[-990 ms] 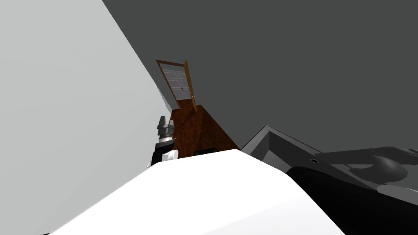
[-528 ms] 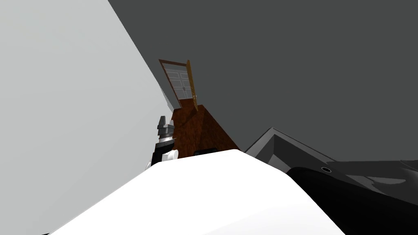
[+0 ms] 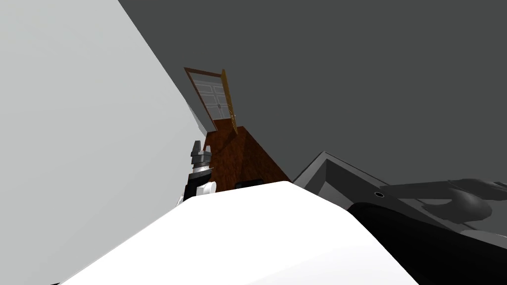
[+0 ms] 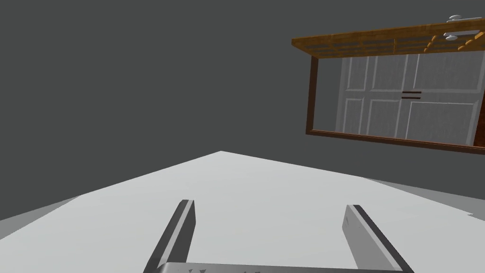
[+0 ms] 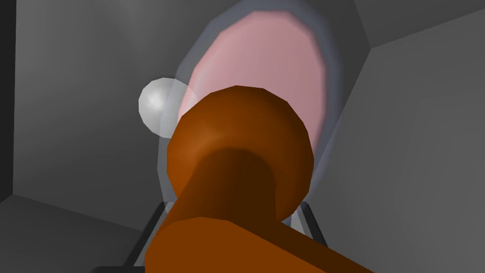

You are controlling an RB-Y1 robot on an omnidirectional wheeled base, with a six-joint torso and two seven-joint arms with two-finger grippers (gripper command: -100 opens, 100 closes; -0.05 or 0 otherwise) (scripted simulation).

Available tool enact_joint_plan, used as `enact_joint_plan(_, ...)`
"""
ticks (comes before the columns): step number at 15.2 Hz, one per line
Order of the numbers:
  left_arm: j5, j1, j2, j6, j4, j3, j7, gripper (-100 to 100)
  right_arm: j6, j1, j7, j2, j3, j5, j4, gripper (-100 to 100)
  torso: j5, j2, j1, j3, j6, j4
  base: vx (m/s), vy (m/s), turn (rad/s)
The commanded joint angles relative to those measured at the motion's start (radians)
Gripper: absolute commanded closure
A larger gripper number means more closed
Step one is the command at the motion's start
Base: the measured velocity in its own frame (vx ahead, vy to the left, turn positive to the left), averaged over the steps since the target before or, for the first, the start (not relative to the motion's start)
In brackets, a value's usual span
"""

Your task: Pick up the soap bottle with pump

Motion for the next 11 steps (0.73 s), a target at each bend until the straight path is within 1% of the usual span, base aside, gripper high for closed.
enact_joint_plan(1,0.000,0.000,0.000,0.000,0.000,0.000,0.000,0,0.023,-0.008,-0.023,-0.050,0.024,-0.032,-0.013,100,0.000,0.000,0.000,0.000,0.000,0.000,-0.078,-0.002,-0.196)
enact_joint_plan(3,0.000,0.000,0.000,0.000,0.000,0.000,0.000,0,0.023,-0.008,-0.023,-0.083,0.024,-0.032,-0.013,100,0.000,0.000,0.000,0.000,-0.001,0.000,-0.040,0.002,-0.045)
enact_joint_plan(4,0.000,0.000,0.000,0.000,0.000,0.000,0.000,0,0.053,-0.015,-0.059,-0.113,0.055,-0.076,-0.039,100,0.001,-0.001,0.000,-0.001,-0.001,0.000,-0.046,-0.011,-0.139)
enact_joint_plan(6,0.000,0.000,0.000,0.000,0.000,0.000,0.000,0,0.053,-0.015,-0.059,-0.161,0.055,-0.076,-0.039,100,0.001,-0.001,0.000,0.000,0.000,0.000,-0.046,-0.011,-0.148)
enact_joint_plan(7,0.000,0.000,0.000,0.000,0.000,0.000,0.000,0,0.053,-0.015,-0.059,-0.176,0.055,-0.076,-0.039,100,0.001,-0.001,0.000,-0.001,-0.001,0.000,-0.022,-0.005,-0.023)
enact_joint_plan(8,0.000,0.000,0.000,0.000,0.000,0.000,0.000,0,0.084,-0.023,-0.096,-0.203,0.086,-0.119,-0.065,100,0.001,-0.002,0.000,-0.001,-0.001,0.000,-0.044,-0.009,-0.172)
enact_joint_plan(9,0.000,0.000,0.000,0.000,0.000,0.000,0.000,0,0.084,-0.023,-0.096,-0.224,0.086,-0.119,-0.065,100,0.001,-0.002,0.000,-0.001,0.000,0.000,-0.059,-0.013,-0.211)
enact_joint_plan(11,0.000,0.000,0.000,0.000,0.000,0.000,0.000,0,0.084,-0.023,-0.096,-0.268,0.086,-0.119,-0.065,100,0.001,-0.001,0.001,0.000,-0.001,0.000,-0.037,-0.007,-0.044)
